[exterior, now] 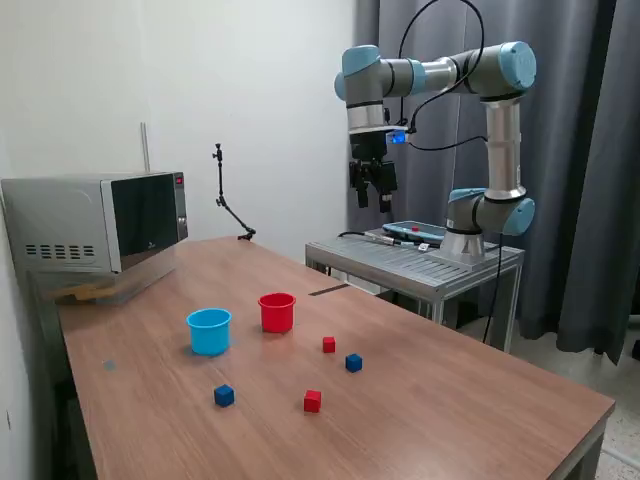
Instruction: Place red objects in the red bin, and blue objects in the blue bin.
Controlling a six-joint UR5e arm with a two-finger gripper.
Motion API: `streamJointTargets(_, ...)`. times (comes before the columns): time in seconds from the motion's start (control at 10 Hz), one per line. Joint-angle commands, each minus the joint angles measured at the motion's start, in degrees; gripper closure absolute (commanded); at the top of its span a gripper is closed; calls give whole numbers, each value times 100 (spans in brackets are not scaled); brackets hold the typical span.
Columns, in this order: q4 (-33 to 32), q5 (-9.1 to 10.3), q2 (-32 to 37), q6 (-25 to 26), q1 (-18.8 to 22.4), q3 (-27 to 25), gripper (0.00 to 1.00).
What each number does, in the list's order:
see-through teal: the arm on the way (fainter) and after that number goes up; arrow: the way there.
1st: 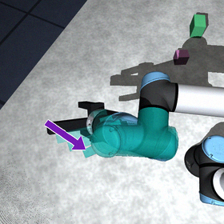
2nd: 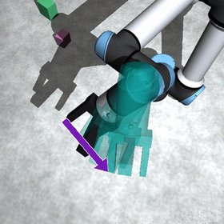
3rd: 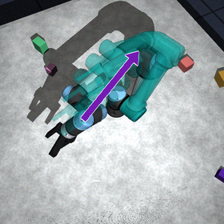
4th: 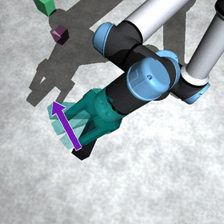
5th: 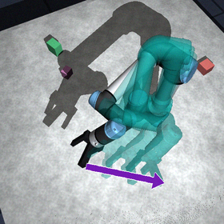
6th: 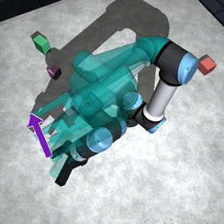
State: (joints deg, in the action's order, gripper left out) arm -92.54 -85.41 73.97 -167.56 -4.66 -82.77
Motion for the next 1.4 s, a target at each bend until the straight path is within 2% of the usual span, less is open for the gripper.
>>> streamJointTargets(0.0,-88,-2,-426,22,271,86,0)
streamJointTargets(0.1,-158,7,-584,30,360,77,0)
streamJointTargets(0.2,-420,129,-708,274,370,68,0)
streamJointTargets(0.3,-718,339,-822,729,361,68,0)
streamJointTargets(0.5,-1072,349,-1051,927,370,77,0)
streamJointTargets(0.7,-1082,349,-1323,970,457,182,0)
streamJointTargets(0.9,-1160,341,-1412,1251,458,200,0)
streamJointTargets(1.1,-1178,349,-1509,1148,458,191,0)
streamJointTargets(1.3,-1222,341,-1526,727,257,-27,0)
